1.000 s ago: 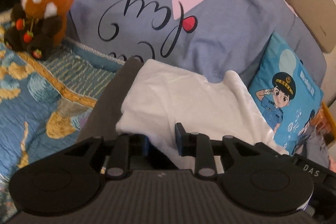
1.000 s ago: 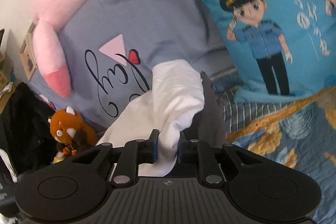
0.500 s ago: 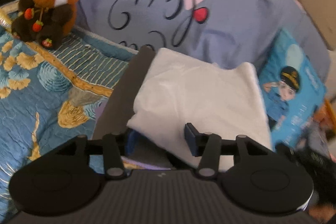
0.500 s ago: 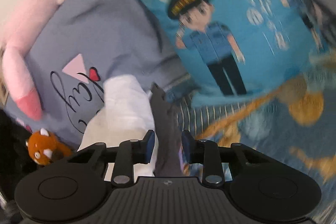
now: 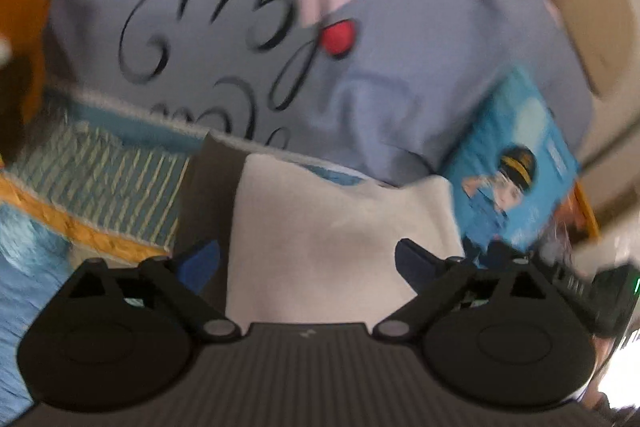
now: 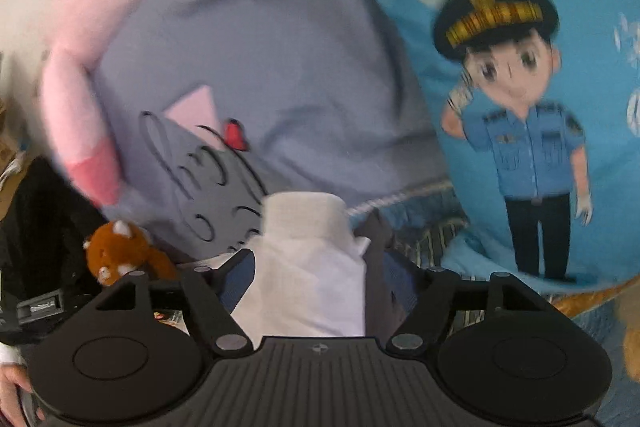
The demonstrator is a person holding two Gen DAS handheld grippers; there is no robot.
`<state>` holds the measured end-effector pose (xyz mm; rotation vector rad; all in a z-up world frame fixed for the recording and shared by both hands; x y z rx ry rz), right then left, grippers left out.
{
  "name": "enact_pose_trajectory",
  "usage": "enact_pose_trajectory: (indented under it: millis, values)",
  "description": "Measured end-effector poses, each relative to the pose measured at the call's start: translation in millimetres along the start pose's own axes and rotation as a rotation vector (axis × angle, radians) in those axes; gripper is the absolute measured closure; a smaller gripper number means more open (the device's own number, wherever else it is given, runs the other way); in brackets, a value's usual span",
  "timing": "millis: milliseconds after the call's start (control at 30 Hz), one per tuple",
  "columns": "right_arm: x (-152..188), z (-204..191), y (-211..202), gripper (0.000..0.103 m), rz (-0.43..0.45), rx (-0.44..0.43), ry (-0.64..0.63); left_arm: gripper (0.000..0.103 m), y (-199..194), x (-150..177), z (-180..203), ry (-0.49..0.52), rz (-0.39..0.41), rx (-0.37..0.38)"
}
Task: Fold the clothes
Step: 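Carry the T-shirt with both grippers onto the clothes stack, then open both grippers and release the T-shirt on top of the stack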
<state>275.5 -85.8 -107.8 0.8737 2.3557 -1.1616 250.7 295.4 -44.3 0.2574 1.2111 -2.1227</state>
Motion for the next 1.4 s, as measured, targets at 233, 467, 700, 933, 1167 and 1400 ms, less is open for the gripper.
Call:
enact_pose_trajectory:
  millis: [233, 467, 700, 933, 1167, 1400]
  values:
    - [16.1, 29.9, 35.1, 0.057, -0.073, -0.119, 0.218, 0.018, 38.7, 0.7, -38.3, -0.218, -0.043, 0.101]
    - [12.6, 9.9, 22.1, 0.095, 0.048, -0.095, 0.101, 0.099, 44.0, 1.2, -45.6, -0.258, 0.036, 0.114]
    - [4.9, -20.5, 1.5, 0.095, 0.166, -0.083, -0.061, 0.099, 7.0, -15.8, -19.2, -0.146, 0.166, 0.136]
    - [-0.7, -40.0, -6.4, 0.095, 0.23, -0.041, -0.171, 0.097, -31.5, -29.4, -1.7, -0.034, 0.229, 0.023]
    - [11.0, 14.9, 43.0, 0.081, 0.073, 0.059, 0.055, 0.09, 33.1, -15.4, -45.3, -0.135, 0.033, -0.153]
    - [0.6, 20.4, -8.5, 0.051, 0.149, 0.04, 0.096, 0.08, -22.0, -24.8, -37.2, -0.042, 0.144, -0.189]
Point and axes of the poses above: each gripper's, at about its wrist camera, not at the fingertips, and y roughly the way its jaws point, z to its right, x to its underside, the point moved 1 cm from there along y, roughly the way its jaws point, and after that the axes turned 2 degrees about y, right-handed, at the moved point
